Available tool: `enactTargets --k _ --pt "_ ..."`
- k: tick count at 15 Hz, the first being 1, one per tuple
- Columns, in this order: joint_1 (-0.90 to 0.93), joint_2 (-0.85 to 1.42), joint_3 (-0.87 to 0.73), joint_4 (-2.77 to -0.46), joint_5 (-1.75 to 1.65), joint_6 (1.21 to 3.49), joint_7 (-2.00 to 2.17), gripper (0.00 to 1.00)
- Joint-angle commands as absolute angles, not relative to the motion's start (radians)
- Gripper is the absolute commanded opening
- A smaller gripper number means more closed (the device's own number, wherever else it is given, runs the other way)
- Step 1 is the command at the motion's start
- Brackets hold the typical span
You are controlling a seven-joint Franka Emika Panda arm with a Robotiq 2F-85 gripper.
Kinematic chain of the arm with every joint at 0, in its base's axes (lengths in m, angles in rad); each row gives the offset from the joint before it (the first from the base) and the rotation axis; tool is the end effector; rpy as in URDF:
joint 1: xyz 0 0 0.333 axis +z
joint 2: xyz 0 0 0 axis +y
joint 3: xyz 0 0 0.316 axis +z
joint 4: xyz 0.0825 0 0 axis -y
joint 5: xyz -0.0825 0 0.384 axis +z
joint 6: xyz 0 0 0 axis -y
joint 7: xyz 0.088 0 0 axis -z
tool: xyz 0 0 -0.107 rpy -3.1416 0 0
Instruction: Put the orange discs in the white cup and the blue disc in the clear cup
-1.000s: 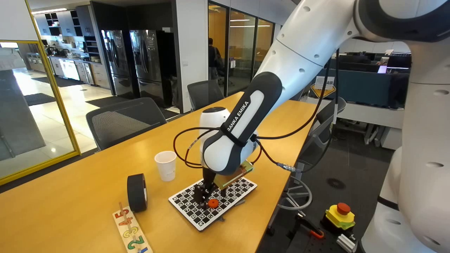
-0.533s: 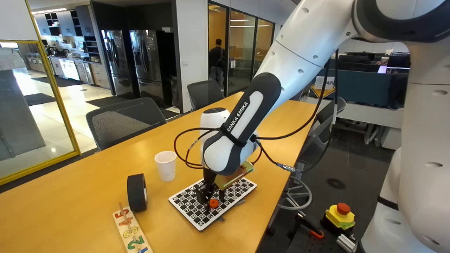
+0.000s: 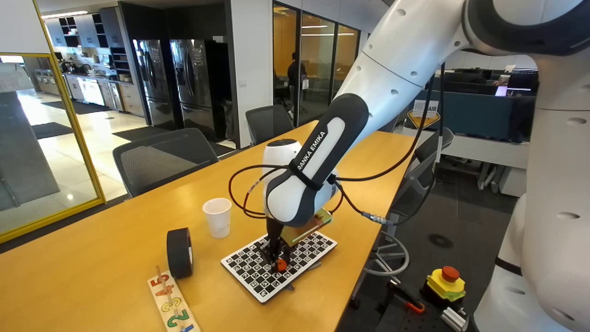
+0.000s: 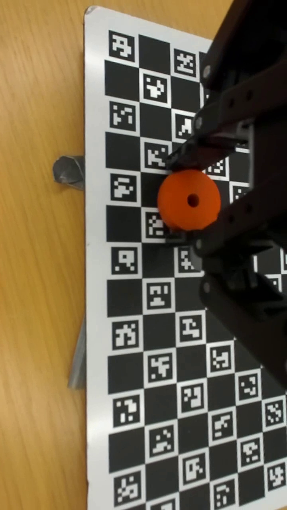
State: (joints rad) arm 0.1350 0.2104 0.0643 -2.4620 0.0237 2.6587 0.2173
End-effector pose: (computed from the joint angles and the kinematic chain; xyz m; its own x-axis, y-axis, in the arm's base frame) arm 0.4709 0.0954 0.2116 0.9990 -0.0402 -0.0186 -0.0406 -0.9990 -0.0206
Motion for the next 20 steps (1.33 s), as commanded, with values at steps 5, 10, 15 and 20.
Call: enactTargets --k 5,10,15,20 --pt "0.137 0.21 0.034 -2.313 -0.03 2.612 0.261 0.21" --pt "0.132 0.255 0.023 -2.12 -0.039 2.572 0.254 0.21" --pt "0.126 0.342 0.024 -1.934 -0.019 2.518 0.233 0.21" --pt "0.124 0.455 0.029 -1.77 -0.003 2.462 0.215 0.21"
